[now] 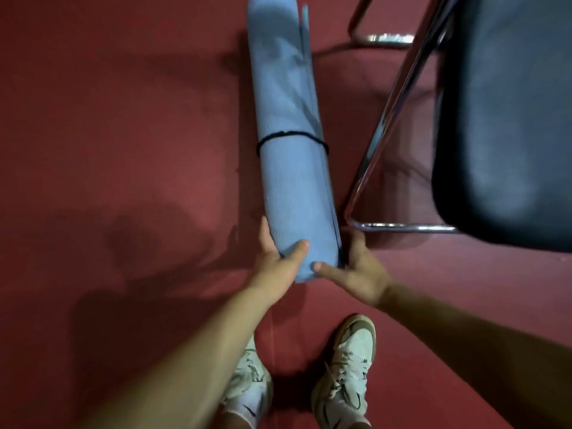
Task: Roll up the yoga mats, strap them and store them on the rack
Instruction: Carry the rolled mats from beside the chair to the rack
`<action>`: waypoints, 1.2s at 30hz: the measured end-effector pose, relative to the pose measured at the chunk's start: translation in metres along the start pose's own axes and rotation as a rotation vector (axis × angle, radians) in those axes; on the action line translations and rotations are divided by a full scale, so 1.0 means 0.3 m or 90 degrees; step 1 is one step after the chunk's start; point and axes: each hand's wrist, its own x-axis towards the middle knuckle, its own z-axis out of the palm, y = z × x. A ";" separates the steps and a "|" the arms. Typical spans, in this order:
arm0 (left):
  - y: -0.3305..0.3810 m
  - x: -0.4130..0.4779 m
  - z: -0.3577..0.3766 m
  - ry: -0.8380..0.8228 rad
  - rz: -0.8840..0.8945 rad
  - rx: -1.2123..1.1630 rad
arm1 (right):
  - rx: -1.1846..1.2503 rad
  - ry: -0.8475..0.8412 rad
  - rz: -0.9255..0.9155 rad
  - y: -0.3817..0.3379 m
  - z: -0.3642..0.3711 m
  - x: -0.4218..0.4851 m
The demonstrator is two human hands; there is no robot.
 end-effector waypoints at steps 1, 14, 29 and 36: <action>0.047 -0.075 -0.035 -0.011 0.008 0.036 | -0.009 -0.022 -0.020 -0.072 -0.026 -0.078; 0.479 -0.815 -0.568 -0.172 0.284 0.218 | -0.373 -0.007 -0.444 -0.763 -0.204 -0.640; 0.464 -1.183 -0.695 0.164 0.439 0.137 | -0.280 -0.068 -0.589 -1.168 -0.054 -0.908; 0.387 -1.769 -0.730 0.304 0.477 0.040 | -0.369 -0.205 -0.669 -1.351 0.072 -1.307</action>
